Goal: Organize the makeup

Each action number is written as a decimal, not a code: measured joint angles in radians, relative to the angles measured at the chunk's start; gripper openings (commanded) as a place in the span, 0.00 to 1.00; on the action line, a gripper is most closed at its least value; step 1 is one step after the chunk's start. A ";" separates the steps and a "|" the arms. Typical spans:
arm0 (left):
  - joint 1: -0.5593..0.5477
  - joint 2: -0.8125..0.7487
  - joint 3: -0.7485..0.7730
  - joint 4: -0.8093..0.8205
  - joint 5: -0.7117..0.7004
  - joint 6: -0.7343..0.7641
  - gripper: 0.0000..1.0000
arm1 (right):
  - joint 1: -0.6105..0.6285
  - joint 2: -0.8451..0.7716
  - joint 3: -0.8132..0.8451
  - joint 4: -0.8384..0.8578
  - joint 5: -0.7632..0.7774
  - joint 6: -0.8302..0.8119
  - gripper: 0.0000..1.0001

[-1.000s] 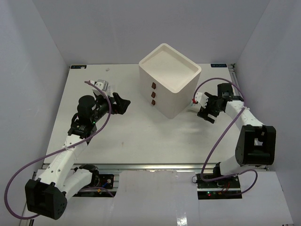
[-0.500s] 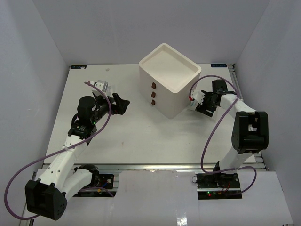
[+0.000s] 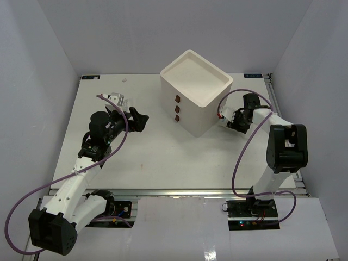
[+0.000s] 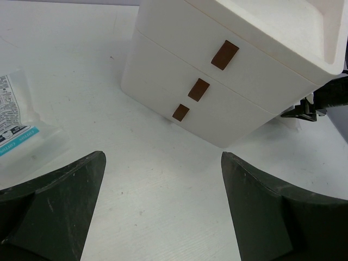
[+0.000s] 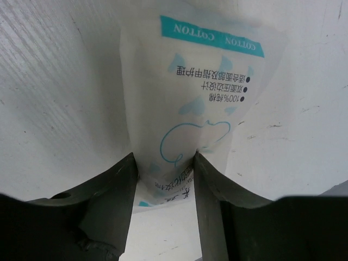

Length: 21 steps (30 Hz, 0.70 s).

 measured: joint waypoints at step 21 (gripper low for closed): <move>0.000 0.000 0.000 -0.001 -0.014 0.005 0.98 | 0.007 -0.318 -0.076 -0.109 -0.091 0.084 0.08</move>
